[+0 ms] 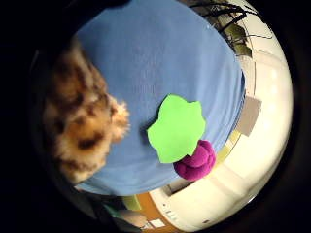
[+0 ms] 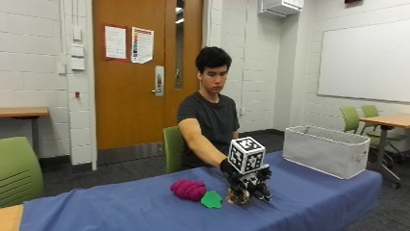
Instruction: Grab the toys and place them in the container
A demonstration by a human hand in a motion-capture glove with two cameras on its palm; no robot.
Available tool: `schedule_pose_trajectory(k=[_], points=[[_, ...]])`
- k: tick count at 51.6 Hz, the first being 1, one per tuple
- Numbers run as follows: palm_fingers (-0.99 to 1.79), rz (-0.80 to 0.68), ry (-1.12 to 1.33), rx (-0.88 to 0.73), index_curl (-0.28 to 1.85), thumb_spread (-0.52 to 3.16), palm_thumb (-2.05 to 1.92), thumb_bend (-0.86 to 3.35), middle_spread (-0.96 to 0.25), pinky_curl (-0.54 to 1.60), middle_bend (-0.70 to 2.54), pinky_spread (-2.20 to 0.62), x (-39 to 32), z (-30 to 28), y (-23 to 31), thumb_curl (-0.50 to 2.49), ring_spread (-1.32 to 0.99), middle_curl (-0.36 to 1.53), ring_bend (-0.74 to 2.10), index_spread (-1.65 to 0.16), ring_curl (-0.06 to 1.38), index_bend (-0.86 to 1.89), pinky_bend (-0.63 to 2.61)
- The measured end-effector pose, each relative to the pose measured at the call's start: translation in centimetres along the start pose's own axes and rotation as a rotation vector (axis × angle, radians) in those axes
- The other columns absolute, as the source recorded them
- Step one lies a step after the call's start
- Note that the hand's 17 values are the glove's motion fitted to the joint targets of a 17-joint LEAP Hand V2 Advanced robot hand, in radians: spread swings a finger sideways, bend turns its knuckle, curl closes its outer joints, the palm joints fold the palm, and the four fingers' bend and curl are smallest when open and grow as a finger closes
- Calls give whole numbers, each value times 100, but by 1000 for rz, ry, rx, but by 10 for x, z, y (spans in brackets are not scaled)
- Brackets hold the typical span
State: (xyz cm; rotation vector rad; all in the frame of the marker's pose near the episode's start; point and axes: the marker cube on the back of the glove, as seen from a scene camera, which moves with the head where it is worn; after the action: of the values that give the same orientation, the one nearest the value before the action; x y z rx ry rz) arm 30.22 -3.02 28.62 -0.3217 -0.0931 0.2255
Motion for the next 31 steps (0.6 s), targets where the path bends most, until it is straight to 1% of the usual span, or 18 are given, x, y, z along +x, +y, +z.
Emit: schedule_pose_trajectory(k=[5, 14, 21, 25, 29, 31], points=[[-21, -18, 33, -10, 47, 76, -19, -13, -11, 40, 6, -2, 0, 4, 11, 12, -23, 28, 6, -25, 13, 19, 76], [-14, -40, 97, -16, 49, 77, -14, -11, -7, 43, 8, -2, 1, 8, 28, 14, -18, 23, 14, -26, 12, 26, 85], [4, -44, 85, 31, 51, 89, -1, -2, -7, 41, 12, -7, -2, 8, 37, 18, -21, 21, 28, -29, 17, 34, 82], [27, -39, 68, 80, 50, 105, 18, 9, -12, 37, 21, -11, -5, 6, 40, 23, -28, 23, 43, -30, 20, 33, 73], [42, -35, 62, 135, 50, 115, 26, 14, -17, 35, 28, -15, -9, 5, 42, 27, -35, 26, 53, -31, 23, 32, 66], [53, -29, 57, 161, 50, 119, 32, 18, -20, 34, 33, -18, -9, 4, 44, 29, -39, 28, 62, -31, 26, 30, 63]])
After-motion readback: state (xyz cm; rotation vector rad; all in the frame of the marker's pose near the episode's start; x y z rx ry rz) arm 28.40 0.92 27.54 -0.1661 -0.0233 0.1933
